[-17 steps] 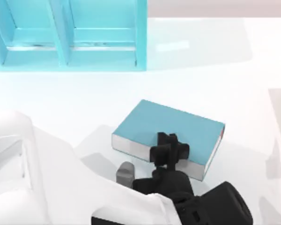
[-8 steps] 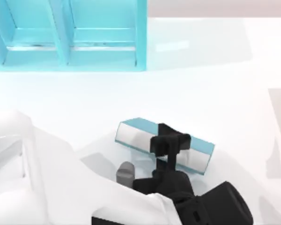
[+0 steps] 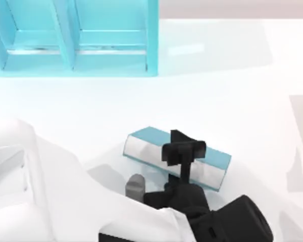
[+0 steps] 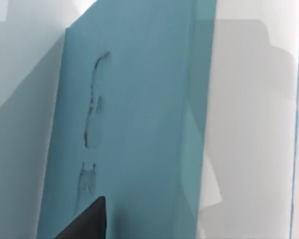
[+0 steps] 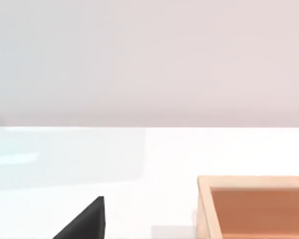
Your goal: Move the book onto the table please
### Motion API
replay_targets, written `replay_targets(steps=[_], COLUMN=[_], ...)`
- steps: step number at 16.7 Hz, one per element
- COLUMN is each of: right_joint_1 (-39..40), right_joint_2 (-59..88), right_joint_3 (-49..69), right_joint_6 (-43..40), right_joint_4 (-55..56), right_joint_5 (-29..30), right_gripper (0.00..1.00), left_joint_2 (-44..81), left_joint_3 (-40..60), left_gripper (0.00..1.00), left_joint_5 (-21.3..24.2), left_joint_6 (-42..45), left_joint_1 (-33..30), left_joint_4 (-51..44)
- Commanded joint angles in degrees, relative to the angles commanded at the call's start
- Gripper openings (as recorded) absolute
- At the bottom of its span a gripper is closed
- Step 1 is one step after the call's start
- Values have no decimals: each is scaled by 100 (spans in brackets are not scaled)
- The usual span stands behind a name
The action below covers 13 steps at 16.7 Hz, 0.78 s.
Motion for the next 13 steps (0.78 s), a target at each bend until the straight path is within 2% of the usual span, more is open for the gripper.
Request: replay_targets(steps=[3, 6, 13], right_joint_1=[0, 0, 0], right_joint_2=[0, 0, 0], right_joint_3=[0, 0, 0], right_joint_6=[0, 0, 0], right_joint_4=[0, 0, 0], right_joint_5=[0, 0, 0], right_gripper=[100, 100, 100], left_joint_2=[36, 158, 632], left_joint_3=[127, 377, 1147], left_gripper=[100, 100, 100], left_joint_5=[-5, 8, 170], left_joint_6=[-367, -1240, -4364], left_joint_1=[-152, -459, -1434], left_joint_4=[-346, -1182, -4416])
